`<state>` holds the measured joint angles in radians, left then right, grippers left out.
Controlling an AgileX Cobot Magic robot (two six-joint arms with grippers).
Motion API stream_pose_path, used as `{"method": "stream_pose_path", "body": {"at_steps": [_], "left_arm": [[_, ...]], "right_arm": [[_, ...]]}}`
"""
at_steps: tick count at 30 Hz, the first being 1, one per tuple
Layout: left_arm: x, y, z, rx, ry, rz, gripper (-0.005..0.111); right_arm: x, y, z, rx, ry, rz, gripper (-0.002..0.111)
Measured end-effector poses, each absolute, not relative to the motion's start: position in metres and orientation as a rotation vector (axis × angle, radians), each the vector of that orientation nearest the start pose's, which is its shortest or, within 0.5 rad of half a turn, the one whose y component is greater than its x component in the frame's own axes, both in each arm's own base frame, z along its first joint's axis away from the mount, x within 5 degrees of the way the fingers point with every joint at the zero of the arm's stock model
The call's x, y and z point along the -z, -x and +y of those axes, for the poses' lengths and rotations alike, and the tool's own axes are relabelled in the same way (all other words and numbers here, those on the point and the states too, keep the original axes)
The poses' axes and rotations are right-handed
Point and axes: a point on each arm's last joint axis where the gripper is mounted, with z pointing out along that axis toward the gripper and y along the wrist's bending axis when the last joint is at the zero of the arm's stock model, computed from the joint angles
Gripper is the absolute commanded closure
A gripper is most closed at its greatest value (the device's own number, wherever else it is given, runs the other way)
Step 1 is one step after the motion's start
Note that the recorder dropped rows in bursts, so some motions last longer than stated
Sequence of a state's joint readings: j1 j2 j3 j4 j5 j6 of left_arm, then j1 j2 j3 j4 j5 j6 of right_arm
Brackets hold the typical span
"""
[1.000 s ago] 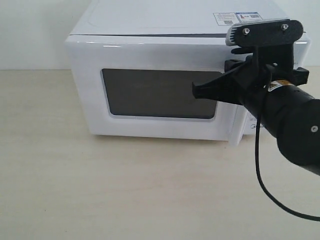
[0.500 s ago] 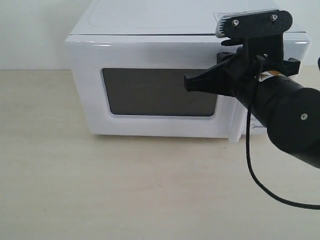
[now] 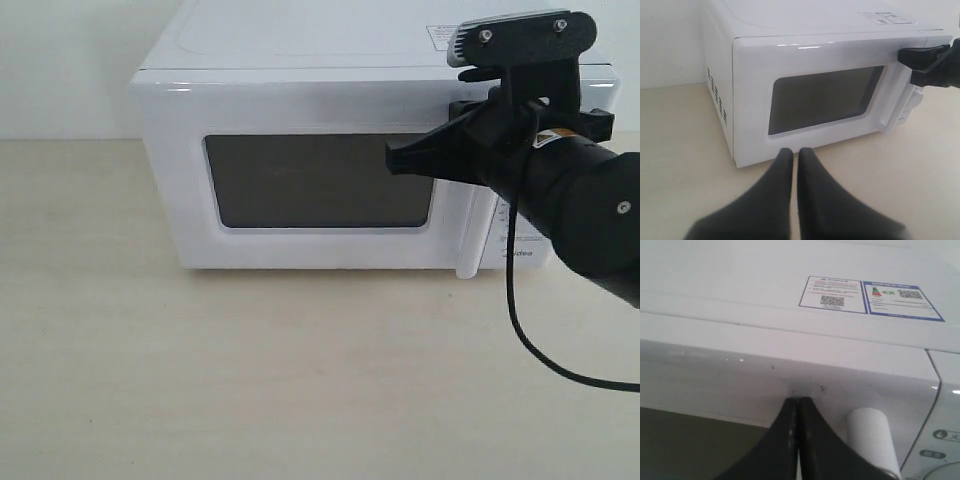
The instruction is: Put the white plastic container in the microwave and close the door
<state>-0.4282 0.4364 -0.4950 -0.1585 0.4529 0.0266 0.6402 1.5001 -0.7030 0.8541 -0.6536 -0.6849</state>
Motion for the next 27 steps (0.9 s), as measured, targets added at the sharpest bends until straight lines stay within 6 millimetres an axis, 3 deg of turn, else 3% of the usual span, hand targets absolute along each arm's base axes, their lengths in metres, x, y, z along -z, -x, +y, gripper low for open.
{"method": "stream_pose_path", "body": {"at_steps": [6,9,12,18,27], "left_arm": [[-0.308,-0.081,-0.043,0.42,-0.353,1.866,0.102],[-0.308,-0.081,-0.043,0.412,-0.357,1.869,0.102],[-0.307,-0.081,-0.043,0.412,-0.358,1.871,0.102],[-0.307,-0.081,-0.043,0.412,-0.358,1.871,0.102],[-0.307,-0.081,-0.043,0.41,-0.359,1.871,0.102]], "right_arm": [[-0.241,-0.261,0.157,-0.096,0.22,1.778,0.109],[-0.245,-0.244,0.171,-0.137,0.291,1.751,0.109],[-0.246,-0.221,0.173,-0.137,0.327,1.72,0.109],[-0.245,-0.183,0.15,-0.136,0.341,1.687,0.109],[-0.266,-0.162,0.123,-0.204,0.254,1.606,0.109]]}}
